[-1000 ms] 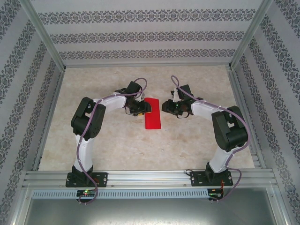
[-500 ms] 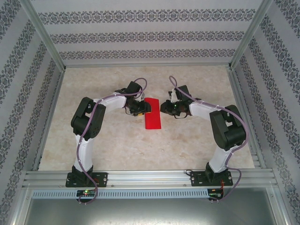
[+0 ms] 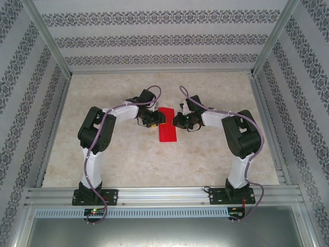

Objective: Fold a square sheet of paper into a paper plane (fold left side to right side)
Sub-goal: First fold in half a square sheet of paper at the center of the table, then hold the square sheet of paper at the center of the table.

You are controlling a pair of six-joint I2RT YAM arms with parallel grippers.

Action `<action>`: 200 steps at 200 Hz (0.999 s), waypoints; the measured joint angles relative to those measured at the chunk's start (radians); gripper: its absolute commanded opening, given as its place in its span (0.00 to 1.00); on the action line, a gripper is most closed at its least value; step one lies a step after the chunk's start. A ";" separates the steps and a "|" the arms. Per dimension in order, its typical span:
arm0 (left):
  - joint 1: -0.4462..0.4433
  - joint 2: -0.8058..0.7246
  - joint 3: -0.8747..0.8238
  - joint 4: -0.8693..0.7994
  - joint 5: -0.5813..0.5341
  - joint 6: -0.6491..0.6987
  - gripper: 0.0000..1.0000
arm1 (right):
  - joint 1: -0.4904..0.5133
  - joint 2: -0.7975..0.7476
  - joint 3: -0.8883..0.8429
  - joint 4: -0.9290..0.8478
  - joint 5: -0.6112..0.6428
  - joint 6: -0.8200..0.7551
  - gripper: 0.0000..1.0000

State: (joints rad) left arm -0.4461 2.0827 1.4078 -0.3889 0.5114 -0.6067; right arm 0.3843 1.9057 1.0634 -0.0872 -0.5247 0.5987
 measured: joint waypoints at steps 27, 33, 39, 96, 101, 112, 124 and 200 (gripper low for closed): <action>0.000 0.000 0.000 0.000 0.000 0.000 0.52 | 0.000 0.006 0.003 -0.012 0.001 -0.001 0.09; 0.000 0.000 0.000 0.000 0.000 0.000 0.52 | 0.000 0.007 0.004 -0.014 0.002 -0.002 0.09; 0.000 0.000 0.000 0.000 0.000 0.000 0.52 | 0.002 0.008 0.004 -0.017 0.004 -0.003 0.10; 0.000 0.000 0.000 0.000 0.000 0.000 0.51 | 0.006 0.022 0.006 -0.038 0.012 -0.005 0.10; 0.000 0.000 0.000 0.000 0.000 0.000 0.50 | 0.006 0.022 0.006 -0.038 0.012 -0.007 0.10; 0.000 0.000 0.000 0.000 -0.001 0.000 0.49 | 0.006 0.022 0.006 -0.040 0.012 -0.008 0.10; 0.000 0.000 0.000 -0.001 -0.004 0.000 0.49 | 0.006 0.022 0.006 -0.041 0.012 -0.009 0.10; -0.005 -0.006 0.000 -0.001 -0.012 0.002 0.56 | 0.007 0.035 0.031 -0.075 0.016 -0.032 0.10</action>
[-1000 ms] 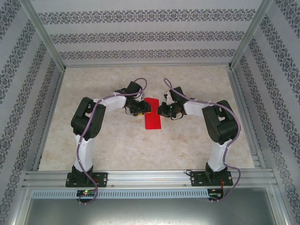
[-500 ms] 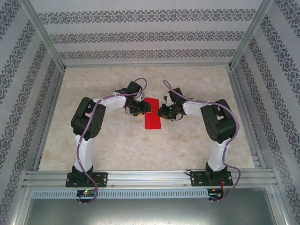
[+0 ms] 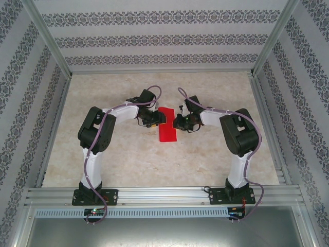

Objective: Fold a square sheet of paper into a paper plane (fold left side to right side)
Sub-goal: Hold the square sheet of paper at the center of the table, then first fold the square sheet of paper in half at the center of the table.

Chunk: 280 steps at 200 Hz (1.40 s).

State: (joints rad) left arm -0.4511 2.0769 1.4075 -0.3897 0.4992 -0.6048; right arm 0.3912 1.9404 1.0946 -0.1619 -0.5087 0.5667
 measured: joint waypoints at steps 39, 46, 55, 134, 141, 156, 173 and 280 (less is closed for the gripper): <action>-0.013 -0.032 -0.015 -0.003 -0.042 0.024 0.61 | 0.000 0.006 0.015 -0.022 0.006 -0.014 0.10; -0.013 -0.044 -0.018 -0.009 -0.053 0.029 0.60 | 0.000 0.007 0.017 -0.025 0.006 -0.016 0.10; -0.013 -0.063 -0.022 -0.018 -0.068 0.034 0.59 | 0.000 0.008 0.018 -0.027 0.006 -0.017 0.10; -0.019 -0.157 -0.072 0.118 0.069 -0.001 0.27 | 0.005 0.011 0.023 -0.032 0.010 -0.018 0.10; -0.023 -0.137 -0.072 0.140 0.095 -0.008 0.26 | 0.006 0.011 0.024 -0.033 0.010 -0.018 0.10; -0.039 -0.082 -0.067 0.171 0.140 -0.019 0.25 | 0.008 0.013 0.027 -0.034 0.011 -0.018 0.10; -0.049 -0.037 -0.066 0.176 0.156 -0.026 0.22 | 0.011 0.017 0.033 -0.035 0.014 -0.018 0.10; -0.025 -0.002 -0.117 0.203 0.130 -0.023 0.19 | 0.017 0.029 0.064 -0.078 0.022 -0.039 0.10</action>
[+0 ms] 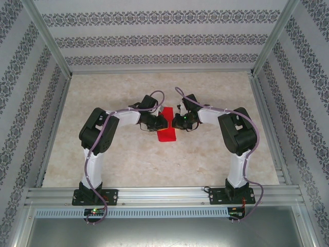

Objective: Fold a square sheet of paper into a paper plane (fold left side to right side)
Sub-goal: First fold the square sheet of paper in half at the center of the table, then hold the square sheet of paper at the center of the table.

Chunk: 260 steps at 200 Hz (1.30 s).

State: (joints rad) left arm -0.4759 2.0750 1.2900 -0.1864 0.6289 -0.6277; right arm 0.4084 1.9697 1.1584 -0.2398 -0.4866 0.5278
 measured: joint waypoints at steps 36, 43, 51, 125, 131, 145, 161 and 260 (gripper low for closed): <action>0.034 -0.032 -0.050 0.015 0.007 0.018 0.21 | 0.005 0.005 0.008 -0.007 0.000 -0.011 0.10; 0.044 -0.039 -0.060 0.016 0.008 0.021 0.21 | 0.007 0.006 0.010 -0.009 0.000 -0.012 0.10; 0.054 -0.047 -0.071 0.016 0.008 0.023 0.21 | 0.008 0.008 0.012 -0.011 0.000 -0.012 0.10; 0.103 -0.119 -0.126 0.000 -0.004 0.053 0.19 | 0.008 0.008 0.015 -0.016 0.000 -0.012 0.10; 0.101 -0.127 -0.127 0.000 -0.004 0.053 0.19 | 0.008 0.008 0.015 -0.016 0.000 -0.012 0.10; 0.091 -0.151 -0.126 0.000 -0.003 0.053 0.19 | 0.008 0.008 0.015 -0.016 0.000 -0.012 0.10; 0.076 -0.161 -0.118 0.003 0.002 0.052 0.19 | 0.008 0.008 0.015 -0.016 0.000 -0.011 0.10; 0.025 -0.019 -0.029 0.026 0.005 0.048 0.19 | 0.008 0.005 0.009 -0.002 -0.007 -0.011 0.10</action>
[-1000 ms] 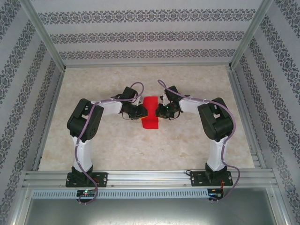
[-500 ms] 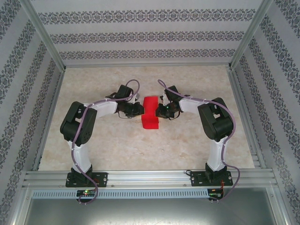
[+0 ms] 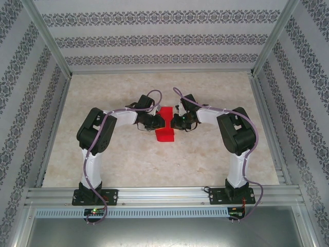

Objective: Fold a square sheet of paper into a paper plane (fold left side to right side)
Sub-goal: Hold the square sheet of paper at the center of the table.

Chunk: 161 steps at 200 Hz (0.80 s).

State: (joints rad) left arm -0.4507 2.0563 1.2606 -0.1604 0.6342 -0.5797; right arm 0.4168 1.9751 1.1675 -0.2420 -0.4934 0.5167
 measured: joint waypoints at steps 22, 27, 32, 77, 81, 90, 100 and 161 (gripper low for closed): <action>-0.001 0.000 -0.002 0.002 -0.003 0.000 0.19 | -0.001 -0.005 -0.005 0.006 -0.006 0.000 0.10; -0.001 0.000 -0.002 0.002 -0.003 0.000 0.19 | -0.002 -0.007 -0.005 0.006 -0.007 0.000 0.10; -0.001 0.000 -0.003 0.004 -0.003 0.000 0.19 | -0.003 -0.010 -0.005 0.006 -0.009 0.000 0.10; -0.002 0.000 -0.006 0.011 -0.003 0.000 0.19 | -0.036 -0.049 0.021 0.032 -0.043 0.011 0.10; -0.003 0.000 -0.006 0.011 -0.003 0.000 0.19 | -0.037 -0.048 0.026 0.037 -0.046 0.013 0.10; -0.005 0.000 -0.006 0.012 -0.006 0.000 0.19 | -0.042 -0.044 0.043 0.051 -0.056 0.026 0.10; -0.008 0.000 -0.006 0.013 -0.008 0.000 0.19 | -0.046 -0.033 0.068 0.067 -0.067 0.035 0.10; -0.014 0.000 -0.005 0.013 -0.010 0.000 0.19 | -0.048 0.130 0.197 0.118 -0.103 0.087 0.10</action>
State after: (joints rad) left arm -0.4648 2.0563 1.2552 -0.1471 0.6243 -0.5797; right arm 0.3691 2.1048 1.3643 -0.1238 -0.5968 0.6033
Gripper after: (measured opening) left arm 0.189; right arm 0.099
